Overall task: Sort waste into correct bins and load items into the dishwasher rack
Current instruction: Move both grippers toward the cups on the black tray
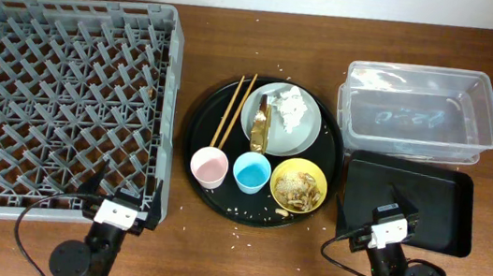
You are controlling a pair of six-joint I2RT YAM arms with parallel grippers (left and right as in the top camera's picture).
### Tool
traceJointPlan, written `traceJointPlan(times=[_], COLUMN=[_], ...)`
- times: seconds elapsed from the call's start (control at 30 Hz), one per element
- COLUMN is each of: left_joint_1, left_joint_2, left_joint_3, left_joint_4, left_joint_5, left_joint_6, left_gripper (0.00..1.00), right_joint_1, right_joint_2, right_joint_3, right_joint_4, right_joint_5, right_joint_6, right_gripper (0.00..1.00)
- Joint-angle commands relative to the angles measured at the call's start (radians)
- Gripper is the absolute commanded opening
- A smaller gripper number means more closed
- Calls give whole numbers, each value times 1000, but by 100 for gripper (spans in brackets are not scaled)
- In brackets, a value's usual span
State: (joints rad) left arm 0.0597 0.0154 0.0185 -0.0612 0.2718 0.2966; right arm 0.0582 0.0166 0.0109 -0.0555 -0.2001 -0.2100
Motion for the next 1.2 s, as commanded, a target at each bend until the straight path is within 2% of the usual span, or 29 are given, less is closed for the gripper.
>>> traceJointPlan(times=[0.0, 0.37, 0.7, 0.77, 0.8, 0.87, 0.97, 1.07, 1.17], left_joint_1=[-1, -1, -1, -1, -1, -1, -1, -1, -1], left_joint_2=[-8, -8, -8, -8, -8, -2, 111, 396, 720], left_joint_3=[-10, -10, -9, -8, 7, 61, 227, 531, 846], left_joint_4=[5, 5, 61, 77, 79, 75, 5, -183, -396], left_joint_5=[-7, -6, 58, 90, 95, 95, 100, 144, 300], left_joint_6=[12, 11, 11, 11, -37, -121, -128, -150, -150], left_gripper=[99, 99, 99, 99, 99, 99, 99, 99, 99], right_joint_1=[-6, -6, -6, -6, -6, -6, -6, -6, -6], right_joint_2=[-4, -4, -4, -4, -4, 0, 103, 399, 740], right_joint_3=[-5, -5, -5, -2, 24, 121, 349, 694, 1033], right_joint_4=[-5, -4, 3, 28, 27, -19, -203, -472, -785], right_joint_5=[-5, -2, -10, -13, -23, -61, -100, -171, -243], right_joint_6=[5, 5, 13, 176, 251, 288, 297, 297, 297], right_gripper=[98, 98, 98, 98, 99, 98, 99, 98, 99])
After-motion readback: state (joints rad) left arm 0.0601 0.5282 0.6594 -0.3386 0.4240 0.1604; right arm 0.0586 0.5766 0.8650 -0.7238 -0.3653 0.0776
